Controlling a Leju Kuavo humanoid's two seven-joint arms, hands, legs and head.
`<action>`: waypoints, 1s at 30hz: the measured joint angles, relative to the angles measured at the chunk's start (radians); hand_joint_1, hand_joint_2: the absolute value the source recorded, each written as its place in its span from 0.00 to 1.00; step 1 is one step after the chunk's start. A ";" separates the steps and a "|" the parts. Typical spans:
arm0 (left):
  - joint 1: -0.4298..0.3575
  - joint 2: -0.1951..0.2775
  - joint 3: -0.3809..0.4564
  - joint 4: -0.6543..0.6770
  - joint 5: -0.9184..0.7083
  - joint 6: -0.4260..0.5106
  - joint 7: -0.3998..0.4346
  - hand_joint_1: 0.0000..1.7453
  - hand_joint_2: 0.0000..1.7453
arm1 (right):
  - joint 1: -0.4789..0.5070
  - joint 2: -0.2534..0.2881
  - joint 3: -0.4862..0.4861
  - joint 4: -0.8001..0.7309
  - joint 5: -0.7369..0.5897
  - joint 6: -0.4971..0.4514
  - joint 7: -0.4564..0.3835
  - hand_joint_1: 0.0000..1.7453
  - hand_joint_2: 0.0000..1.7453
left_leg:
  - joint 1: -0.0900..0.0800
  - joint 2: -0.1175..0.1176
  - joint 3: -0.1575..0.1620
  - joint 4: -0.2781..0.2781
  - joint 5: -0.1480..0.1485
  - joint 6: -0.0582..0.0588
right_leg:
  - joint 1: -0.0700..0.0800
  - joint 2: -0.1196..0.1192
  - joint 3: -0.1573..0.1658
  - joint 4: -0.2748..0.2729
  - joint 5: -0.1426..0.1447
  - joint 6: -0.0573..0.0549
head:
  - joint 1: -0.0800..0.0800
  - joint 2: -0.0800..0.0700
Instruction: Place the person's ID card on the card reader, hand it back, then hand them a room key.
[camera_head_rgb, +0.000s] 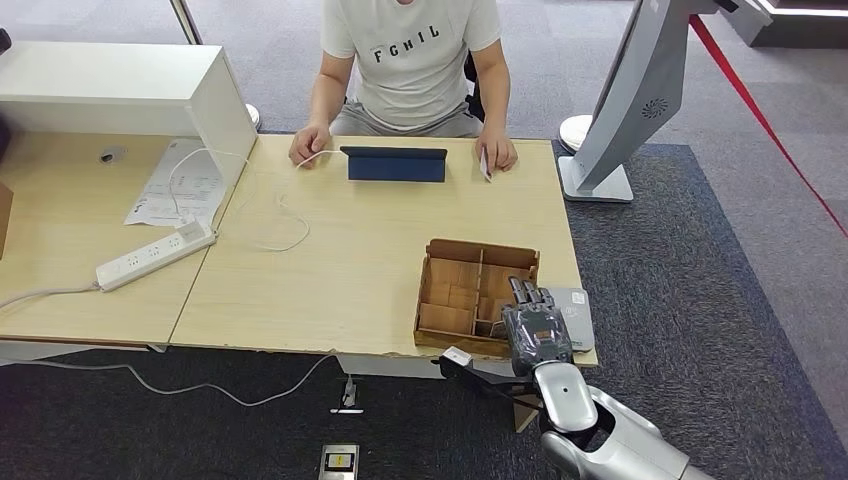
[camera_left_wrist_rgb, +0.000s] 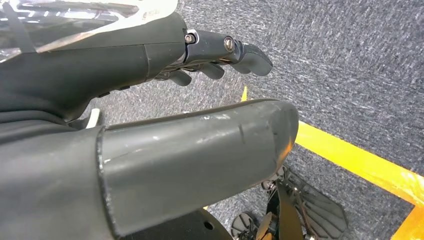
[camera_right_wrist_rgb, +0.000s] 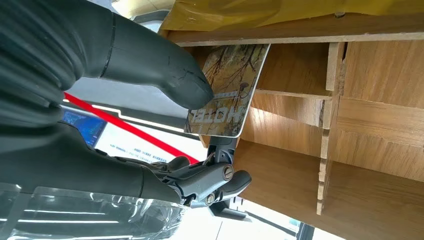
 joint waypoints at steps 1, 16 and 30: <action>0.000 0.000 0.000 0.000 -0.003 -0.001 0.000 0.00 0.00 | -0.001 0.000 0.002 0.000 -0.002 0.001 0.000 1.00 1.00 | 0.000 0.000 0.000 0.000 0.000 0.000 | 0.000 0.000 0.000 0.000 0.000 0.000 | 0.000 0.000; 0.000 0.000 0.000 0.000 -0.018 0.003 0.001 0.00 0.00 | -0.001 -0.011 0.015 -0.002 -0.035 -0.010 -0.004 1.00 1.00 | 0.000 0.000 0.001 0.000 0.000 0.000 | 0.000 0.000 0.000 0.000 0.000 0.000 | 0.000 0.000; 0.002 0.000 0.000 0.000 -0.065 -0.057 0.002 0.00 0.00 | -0.053 -0.051 0.012 -0.075 0.113 -0.120 0.034 1.00 1.00 | 0.000 0.000 0.000 0.000 0.000 0.000 | 0.000 0.000 0.000 0.000 0.000 0.000 | 0.000 0.000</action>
